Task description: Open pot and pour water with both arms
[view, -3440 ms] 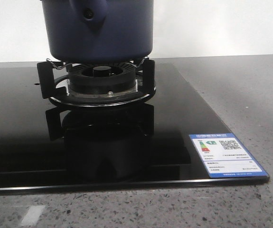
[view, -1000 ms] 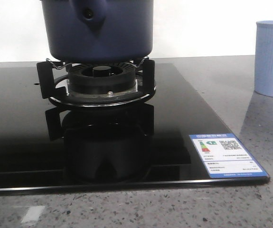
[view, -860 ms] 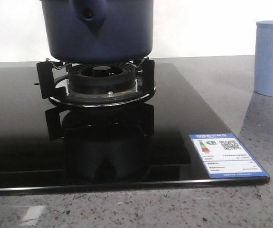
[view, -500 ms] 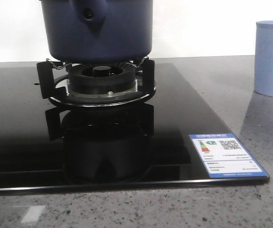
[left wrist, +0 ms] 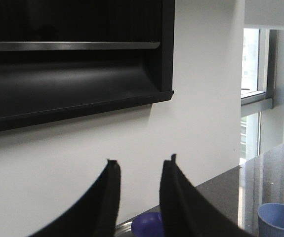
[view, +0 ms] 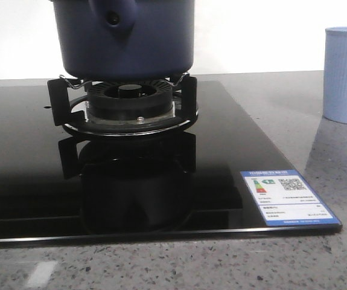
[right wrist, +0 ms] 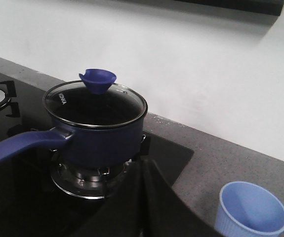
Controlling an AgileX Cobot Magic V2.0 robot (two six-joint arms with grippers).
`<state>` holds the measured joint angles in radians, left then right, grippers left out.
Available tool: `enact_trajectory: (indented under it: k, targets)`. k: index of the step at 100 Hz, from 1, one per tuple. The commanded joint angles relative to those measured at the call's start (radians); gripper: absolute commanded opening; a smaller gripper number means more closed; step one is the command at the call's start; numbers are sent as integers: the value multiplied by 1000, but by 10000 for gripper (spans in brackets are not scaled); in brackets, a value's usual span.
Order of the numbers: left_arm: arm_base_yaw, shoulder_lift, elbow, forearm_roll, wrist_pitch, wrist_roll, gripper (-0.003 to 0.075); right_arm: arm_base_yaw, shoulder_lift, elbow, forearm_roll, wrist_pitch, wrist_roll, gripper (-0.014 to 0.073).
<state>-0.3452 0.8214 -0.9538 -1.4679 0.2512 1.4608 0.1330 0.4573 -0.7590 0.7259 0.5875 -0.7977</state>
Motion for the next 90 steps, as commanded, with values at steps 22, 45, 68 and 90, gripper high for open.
enact_trajectory:
  k: [22,45,68,90]
  targets:
    - [-4,-390,407,0,-123,-11,-19,2,-232,256,23,-226,-23,-64]
    - [-4,-501,566,-2,-123,-11,-19,2,-331,327,53,-207,-23,-64]
    - [-4,-506,592,-2,-94,-11,-19,2,-331,327,53,-206,-23,-64]
    - [-4,-506,592,-2,-94,-11,-19,2,-331,327,53,-206,-23,-64]
